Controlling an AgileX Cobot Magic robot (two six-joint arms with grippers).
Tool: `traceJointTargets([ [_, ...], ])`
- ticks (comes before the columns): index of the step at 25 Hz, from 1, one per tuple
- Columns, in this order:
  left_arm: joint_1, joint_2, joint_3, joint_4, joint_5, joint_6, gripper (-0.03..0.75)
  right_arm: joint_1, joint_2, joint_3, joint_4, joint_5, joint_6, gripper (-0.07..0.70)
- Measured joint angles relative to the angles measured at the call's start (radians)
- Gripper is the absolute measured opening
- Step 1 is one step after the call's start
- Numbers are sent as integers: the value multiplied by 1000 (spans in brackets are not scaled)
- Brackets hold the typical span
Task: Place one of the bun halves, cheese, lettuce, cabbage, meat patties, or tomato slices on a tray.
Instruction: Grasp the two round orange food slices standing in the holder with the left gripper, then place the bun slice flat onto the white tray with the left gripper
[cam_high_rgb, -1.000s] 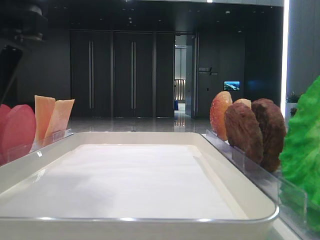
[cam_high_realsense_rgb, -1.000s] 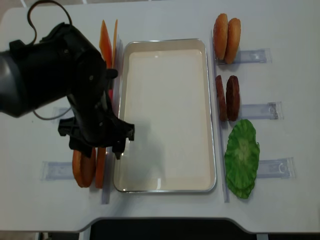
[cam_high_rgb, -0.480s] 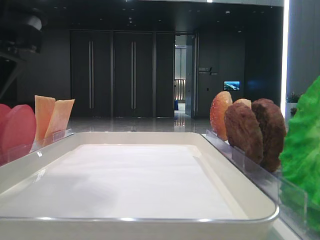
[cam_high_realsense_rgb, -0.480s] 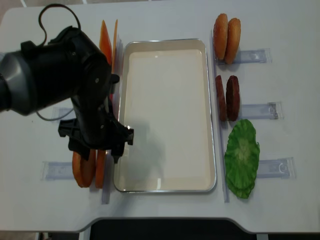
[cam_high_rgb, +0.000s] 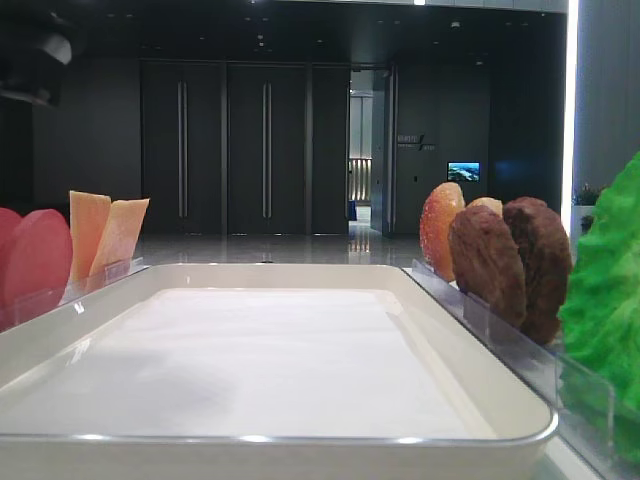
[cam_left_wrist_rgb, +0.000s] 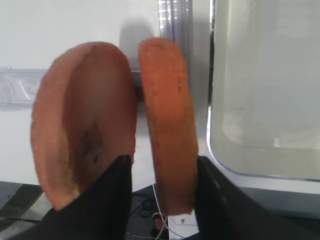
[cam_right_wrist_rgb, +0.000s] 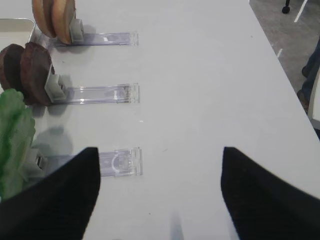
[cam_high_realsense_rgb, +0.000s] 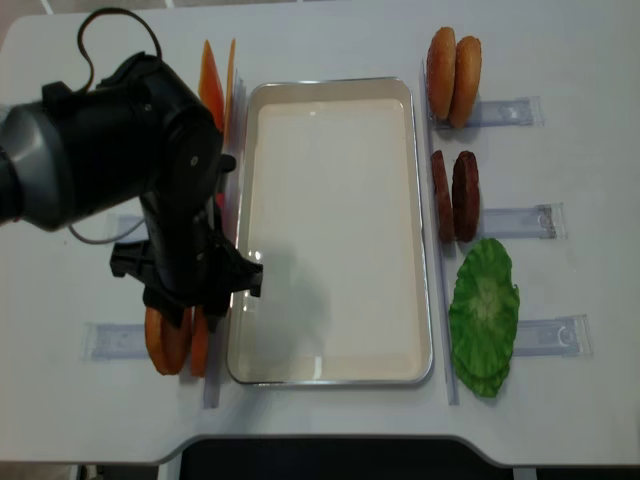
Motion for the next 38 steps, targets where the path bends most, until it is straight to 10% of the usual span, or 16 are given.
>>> traceJointTargets([
  [7, 0, 0, 0, 17, 5, 9, 148, 0, 0, 0, 0, 0, 0, 485],
  [38, 57, -262, -1, -112, 26, 59, 139, 0, 0, 0, 0, 0, 0, 485],
])
